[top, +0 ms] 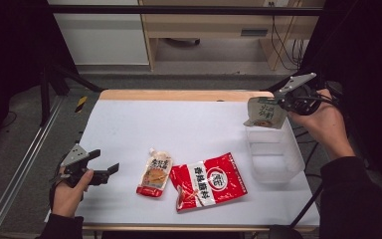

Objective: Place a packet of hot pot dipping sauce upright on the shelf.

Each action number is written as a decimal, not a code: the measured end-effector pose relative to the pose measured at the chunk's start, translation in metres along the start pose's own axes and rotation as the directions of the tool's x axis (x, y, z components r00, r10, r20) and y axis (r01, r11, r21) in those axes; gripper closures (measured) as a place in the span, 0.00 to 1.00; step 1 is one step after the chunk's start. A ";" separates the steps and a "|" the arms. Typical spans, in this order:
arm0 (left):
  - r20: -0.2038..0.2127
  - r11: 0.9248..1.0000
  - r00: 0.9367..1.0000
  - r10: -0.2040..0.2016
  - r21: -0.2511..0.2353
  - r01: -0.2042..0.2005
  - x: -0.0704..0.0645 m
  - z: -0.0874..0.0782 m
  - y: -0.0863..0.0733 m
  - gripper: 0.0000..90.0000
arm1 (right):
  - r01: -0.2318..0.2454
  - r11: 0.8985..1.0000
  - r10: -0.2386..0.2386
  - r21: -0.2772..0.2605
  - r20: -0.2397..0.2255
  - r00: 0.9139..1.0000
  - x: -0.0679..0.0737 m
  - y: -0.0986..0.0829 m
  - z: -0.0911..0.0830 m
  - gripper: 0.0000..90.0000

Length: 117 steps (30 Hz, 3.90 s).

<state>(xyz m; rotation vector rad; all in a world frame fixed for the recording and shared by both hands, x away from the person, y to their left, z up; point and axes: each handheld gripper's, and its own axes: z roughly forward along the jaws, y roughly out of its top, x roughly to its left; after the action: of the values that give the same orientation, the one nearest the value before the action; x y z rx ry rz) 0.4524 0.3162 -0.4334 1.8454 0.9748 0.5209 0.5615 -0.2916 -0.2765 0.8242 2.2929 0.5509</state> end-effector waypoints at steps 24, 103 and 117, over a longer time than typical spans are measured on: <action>0.001 1.000 1.000 0.005 -0.002 -0.005 0.001 0.000 0.001 0.07 | -0.026 0.999 0.026 0.035 -0.008 1.000 -0.013 -0.011 0.019 1.00; 0.034 0.994 0.995 0.093 0.059 -0.094 -0.026 0.013 0.002 0.07 | -0.092 0.970 0.066 -0.225 -0.121 0.990 0.124 0.032 -0.006 0.15; 0.049 0.991 0.993 0.110 0.065 -0.113 -0.033 0.016 0.002 0.06 | -0.042 0.971 -0.013 -0.235 -0.227 0.974 0.194 0.066 0.019 0.17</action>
<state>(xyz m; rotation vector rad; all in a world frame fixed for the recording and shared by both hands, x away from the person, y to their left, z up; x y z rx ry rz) 0.4451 0.2804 -0.4371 1.9723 0.8723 0.5168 0.4845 -0.1101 -0.3346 0.6904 2.3632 0.9509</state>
